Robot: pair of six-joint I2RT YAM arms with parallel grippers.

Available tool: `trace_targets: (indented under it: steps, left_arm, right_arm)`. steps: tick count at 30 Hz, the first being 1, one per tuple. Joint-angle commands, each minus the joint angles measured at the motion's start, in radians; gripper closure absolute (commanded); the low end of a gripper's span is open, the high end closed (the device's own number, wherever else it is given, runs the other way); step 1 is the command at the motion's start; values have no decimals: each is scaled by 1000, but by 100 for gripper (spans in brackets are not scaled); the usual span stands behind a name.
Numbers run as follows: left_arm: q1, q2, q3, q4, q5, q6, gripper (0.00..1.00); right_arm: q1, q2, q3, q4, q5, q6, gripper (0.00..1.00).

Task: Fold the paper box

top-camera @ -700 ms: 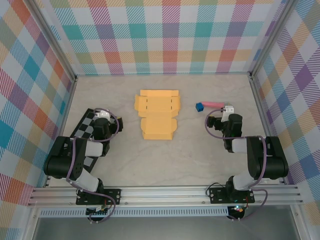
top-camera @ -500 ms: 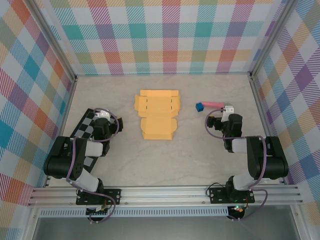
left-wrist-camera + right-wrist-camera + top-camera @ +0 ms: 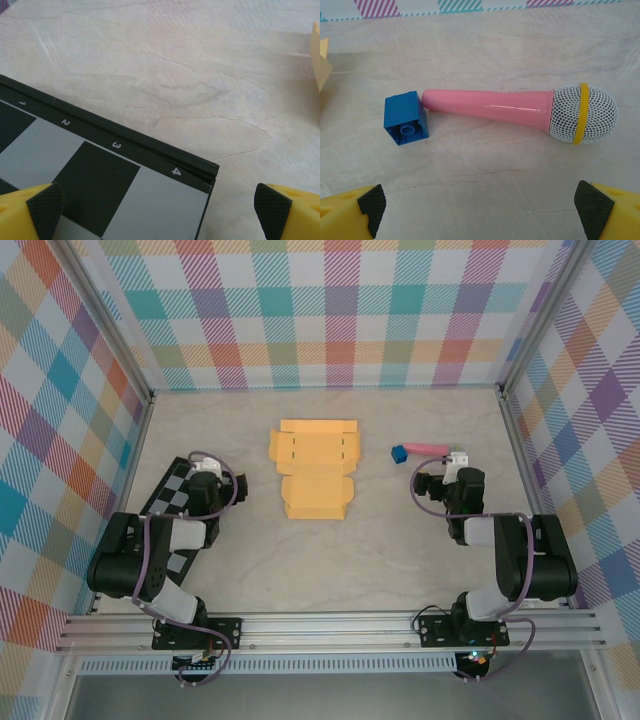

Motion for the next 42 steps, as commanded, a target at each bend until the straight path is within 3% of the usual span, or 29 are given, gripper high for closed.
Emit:
trace_targets:
  steps: [1,5,9,11,13,15,21,24,26,29,33,37,42]
  left_arm:
    - [15,-119,78,-181,59,21,0]
    - [16,-270,179,-417,93,-69,0]
    - [17,-392,206,-476,19,-238,0]
    - [19,-394,248,-543,-21,-347,0]
    - [24,-364,348,-752,-86,-465,0]
    - [28,-321,421,-857,-14,-405,0]
    - [26,-231,491,-944,152,-347,0]
    - [26,-211,488,-921,222,-331,0]
    - [26,-199,487,-909,231,-331,0]
    - [26,-180,510,-925,235,-314,0]
    - [27,-162,526,-929,248,-296,0]
    - [26,-126,541,-928,276,-295,0]
    - [26,-91,539,-894,309,-336,0]
  right_arm:
    - [-4,-142,77,-197,-31,6,0]
    - [-2,-204,357,-658,-241,73,0]
    - [26,-37,584,-838,-406,161,0]
    - [71,82,723,-948,-442,164,3]
    - [130,205,879,-1073,-434,143,17]
    - [171,305,1003,-1163,-372,174,21]
    - [263,526,1244,-1292,-301,230,28]
    - [299,645,1373,-1362,-224,236,40]
    - [307,709,1454,-1414,-169,257,47]
    - [317,749,1491,-1419,-89,291,49]
    - [318,784,1499,-1396,-107,295,51]
    - [317,813,1517,-1378,-185,279,69]
    - [317,817,1546,-1412,-191,223,85]
